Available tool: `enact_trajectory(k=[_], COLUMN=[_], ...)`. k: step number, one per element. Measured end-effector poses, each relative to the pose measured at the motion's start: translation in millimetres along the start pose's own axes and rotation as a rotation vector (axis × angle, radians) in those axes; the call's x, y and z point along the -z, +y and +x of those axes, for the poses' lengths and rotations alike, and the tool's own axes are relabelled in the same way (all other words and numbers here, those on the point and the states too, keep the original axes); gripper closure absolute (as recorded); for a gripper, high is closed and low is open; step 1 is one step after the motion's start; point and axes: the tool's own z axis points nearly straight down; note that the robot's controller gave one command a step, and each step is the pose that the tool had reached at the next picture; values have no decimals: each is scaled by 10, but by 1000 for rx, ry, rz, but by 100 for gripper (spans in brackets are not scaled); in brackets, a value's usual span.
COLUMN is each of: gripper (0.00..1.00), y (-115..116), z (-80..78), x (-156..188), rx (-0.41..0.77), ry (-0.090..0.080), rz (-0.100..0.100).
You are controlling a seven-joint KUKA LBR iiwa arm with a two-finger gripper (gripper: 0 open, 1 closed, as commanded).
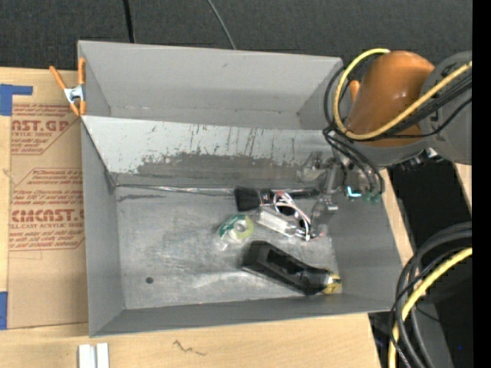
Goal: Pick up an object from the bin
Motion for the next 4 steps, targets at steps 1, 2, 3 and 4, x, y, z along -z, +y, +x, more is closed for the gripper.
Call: enact_trajectory(k=[1, 2, 3, 4], gripper=[0, 0, 0, 0], y=[2, 35, -3, 61], z=[-18, 10, 118, -32], x=[46, -98, -455, -826], rx=[1, 136, 367, 156], ry=[-8, -14, -9, -9], rz=[1, 3, 2, 0])
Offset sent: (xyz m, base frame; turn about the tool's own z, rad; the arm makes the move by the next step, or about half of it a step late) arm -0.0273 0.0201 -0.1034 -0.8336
